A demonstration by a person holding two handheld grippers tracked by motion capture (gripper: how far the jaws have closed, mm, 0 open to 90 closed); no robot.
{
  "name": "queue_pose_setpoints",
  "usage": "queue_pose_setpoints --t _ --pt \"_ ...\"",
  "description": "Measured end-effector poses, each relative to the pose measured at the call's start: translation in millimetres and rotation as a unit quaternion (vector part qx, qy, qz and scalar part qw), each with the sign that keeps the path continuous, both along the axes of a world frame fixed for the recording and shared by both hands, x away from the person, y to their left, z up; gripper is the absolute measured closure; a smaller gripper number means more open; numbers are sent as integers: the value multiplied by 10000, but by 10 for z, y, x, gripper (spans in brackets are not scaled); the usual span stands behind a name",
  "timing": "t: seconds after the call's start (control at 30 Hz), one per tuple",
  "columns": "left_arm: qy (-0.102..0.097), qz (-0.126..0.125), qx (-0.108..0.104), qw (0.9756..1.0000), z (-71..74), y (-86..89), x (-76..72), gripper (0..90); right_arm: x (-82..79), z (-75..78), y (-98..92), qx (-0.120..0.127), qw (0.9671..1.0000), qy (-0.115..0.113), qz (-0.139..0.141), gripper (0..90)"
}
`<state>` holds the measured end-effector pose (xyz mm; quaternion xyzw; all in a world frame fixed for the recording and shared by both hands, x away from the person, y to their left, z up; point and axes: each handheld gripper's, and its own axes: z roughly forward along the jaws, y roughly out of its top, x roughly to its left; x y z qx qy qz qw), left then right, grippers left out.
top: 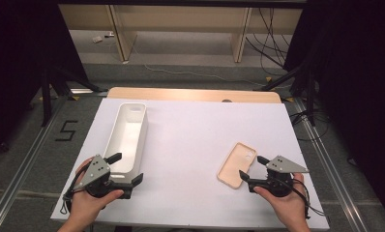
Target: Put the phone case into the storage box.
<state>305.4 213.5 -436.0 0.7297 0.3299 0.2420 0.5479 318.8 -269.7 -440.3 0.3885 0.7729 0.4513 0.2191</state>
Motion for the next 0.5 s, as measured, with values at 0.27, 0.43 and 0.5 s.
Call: queue_pose_setpoints --t 0.27,0.43,0.5 --pt "3 24 -49 10000 -1 0 4 0 27 -23 -4 59 10000 -50 -3 180" --pt "27 -43 -49 10000 -7 -16 13 0 0 -4 -42 15 10000 11 -67 289" --pt "35 -51 -58 10000 -8 -9 1 4 13 7 -74 36 9999 4 -125 434"
